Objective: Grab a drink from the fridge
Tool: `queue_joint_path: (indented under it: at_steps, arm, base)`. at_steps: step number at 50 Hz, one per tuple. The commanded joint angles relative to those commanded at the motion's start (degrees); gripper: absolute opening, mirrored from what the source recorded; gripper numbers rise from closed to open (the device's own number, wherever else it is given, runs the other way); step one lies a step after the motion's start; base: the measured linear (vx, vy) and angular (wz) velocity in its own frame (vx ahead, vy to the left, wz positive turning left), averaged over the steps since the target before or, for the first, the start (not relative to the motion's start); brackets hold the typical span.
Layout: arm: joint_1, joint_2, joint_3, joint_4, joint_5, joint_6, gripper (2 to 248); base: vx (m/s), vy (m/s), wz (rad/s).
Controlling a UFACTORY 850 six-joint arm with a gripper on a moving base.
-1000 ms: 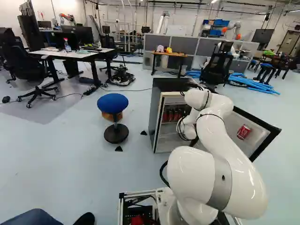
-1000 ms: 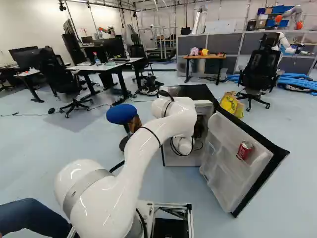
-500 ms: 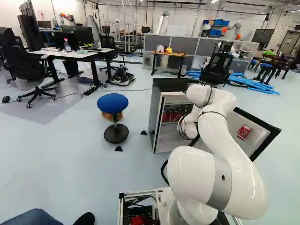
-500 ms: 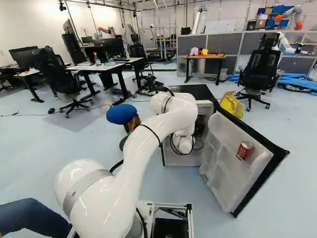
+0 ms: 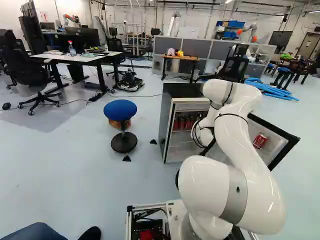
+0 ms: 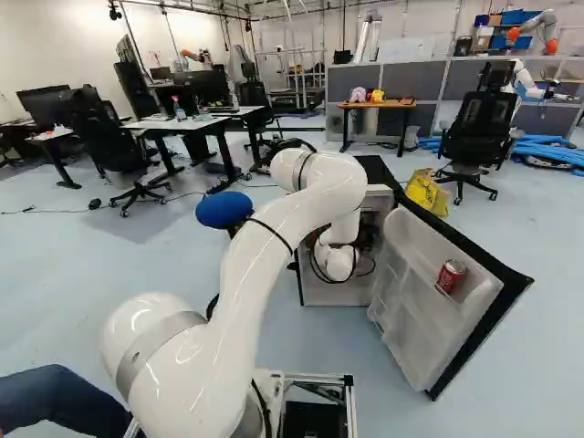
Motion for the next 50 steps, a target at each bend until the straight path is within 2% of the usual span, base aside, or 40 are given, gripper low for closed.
queue_joint_path:
  at_steps: [50]
  arm:
    - [1.2, 19.5, 24.5, 0.0, 0.0, 0.0, 92]
  base:
    - [0.0, 0.0, 0.0]
